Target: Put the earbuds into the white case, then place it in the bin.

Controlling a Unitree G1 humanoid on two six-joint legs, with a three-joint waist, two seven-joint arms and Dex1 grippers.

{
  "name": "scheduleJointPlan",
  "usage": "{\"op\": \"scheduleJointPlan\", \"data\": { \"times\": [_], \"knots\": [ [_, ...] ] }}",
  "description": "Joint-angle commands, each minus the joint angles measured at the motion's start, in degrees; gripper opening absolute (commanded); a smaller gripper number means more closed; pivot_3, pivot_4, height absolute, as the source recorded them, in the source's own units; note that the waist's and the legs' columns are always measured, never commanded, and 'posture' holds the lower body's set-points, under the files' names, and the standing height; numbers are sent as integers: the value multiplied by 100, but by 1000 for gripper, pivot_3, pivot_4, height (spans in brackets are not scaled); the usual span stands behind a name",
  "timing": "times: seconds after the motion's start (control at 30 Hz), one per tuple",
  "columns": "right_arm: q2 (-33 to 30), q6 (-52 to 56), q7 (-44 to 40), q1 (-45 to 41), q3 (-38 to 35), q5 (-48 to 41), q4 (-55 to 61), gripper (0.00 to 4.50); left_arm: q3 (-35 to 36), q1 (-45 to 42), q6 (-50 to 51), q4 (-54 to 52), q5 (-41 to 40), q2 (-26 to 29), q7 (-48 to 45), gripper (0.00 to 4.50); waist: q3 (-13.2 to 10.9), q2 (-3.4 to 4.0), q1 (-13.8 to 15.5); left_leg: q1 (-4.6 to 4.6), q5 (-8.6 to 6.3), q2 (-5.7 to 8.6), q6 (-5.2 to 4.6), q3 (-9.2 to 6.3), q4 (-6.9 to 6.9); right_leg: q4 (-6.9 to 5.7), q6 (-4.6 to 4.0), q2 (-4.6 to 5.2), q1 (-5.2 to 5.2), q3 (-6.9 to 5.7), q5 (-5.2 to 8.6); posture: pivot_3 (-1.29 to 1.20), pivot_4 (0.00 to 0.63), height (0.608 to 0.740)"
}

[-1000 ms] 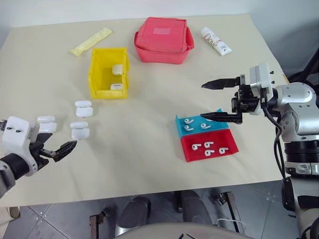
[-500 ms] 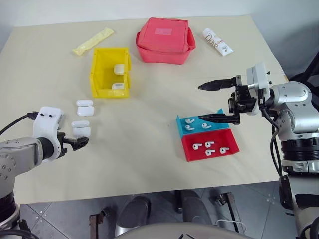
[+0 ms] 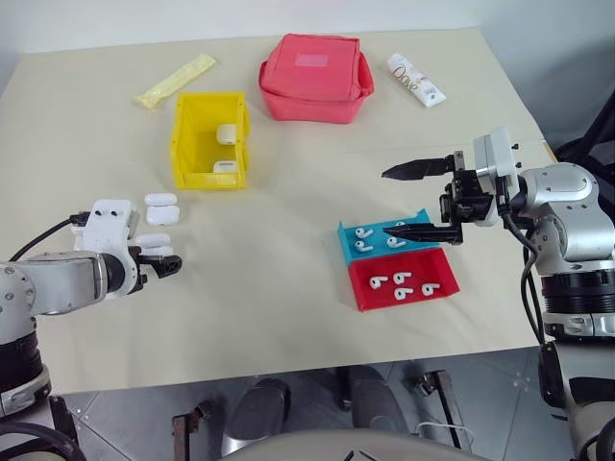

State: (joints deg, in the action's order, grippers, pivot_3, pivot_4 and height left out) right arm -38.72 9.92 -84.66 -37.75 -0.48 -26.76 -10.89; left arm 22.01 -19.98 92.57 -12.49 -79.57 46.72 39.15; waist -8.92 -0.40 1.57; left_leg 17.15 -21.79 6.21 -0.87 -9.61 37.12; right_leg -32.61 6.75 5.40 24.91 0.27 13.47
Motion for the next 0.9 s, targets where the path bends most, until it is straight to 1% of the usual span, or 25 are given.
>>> {"op": "scheduleJointPlan", "data": {
  "times": [0.03,0.13,0.23,0.37,0.47,0.6,0.7,0.9],
  "knots": [
    [-75,-75,-18,6,-141,-91,201,4500,-36,-158,-7,210,-464,-6,578,4457,1,-1,4,-1,0,1,0,0,0,-1,0,0,0,0,0,0,150,740],
    [-64,-68,15,43,-144,-98,249,4500,-146,-293,-116,398,-717,-84,966,4457,2,-3,14,-1,0,2,-1,1,4,-4,0,0,0,0,0,0,150,740],
    [-64,-54,43,79,-144,-104,296,4500,-372,-305,-366,555,-1140,-5,1348,4457,2,-3,9,-2,0,3,0,4,4,-6,0,1,1,1,0,0,150,740],
    [-78,11,100,183,-165,-139,446,4500,-860,-252,-955,696,-1910,201,1942,4457,3,-4,16,-2,1,3,0,10,6,-17,0,2,8,4,0,0,150,740],
    [-88,33,134,223,-173,-149,503,4500,-1265,-228,-1446,748,-2504,464,2320,4457,3,-4,23,-2,1,6,-1,12,8,-21,0,3,9,8,0,0,150,740],
    [-103,71,180,251,-181,-161,549,4500,-1721,-234,-2011,798,-3077,787,2664,4457,4,-3,20,-3,1,5,-1,17,7,-24,-1,3,12,11,1,0,150,740],
    [-110,91,207,274,-183,-161,582,4500,-1973,-224,-2303,792,-3316,990,2745,4457,4,-2,11,-4,1,4,-1,25,5,-27,-2,2,19,12,1,0,150,740],
    [-111,129,249,300,-188,-159,629,4500,-2193,-260,-2575,787,-3343,1177,2664,4457,9,5,9,-4,1,4,-1,39,4,-32,-3,1,26,12,2,0,150,740]
  ]
}}
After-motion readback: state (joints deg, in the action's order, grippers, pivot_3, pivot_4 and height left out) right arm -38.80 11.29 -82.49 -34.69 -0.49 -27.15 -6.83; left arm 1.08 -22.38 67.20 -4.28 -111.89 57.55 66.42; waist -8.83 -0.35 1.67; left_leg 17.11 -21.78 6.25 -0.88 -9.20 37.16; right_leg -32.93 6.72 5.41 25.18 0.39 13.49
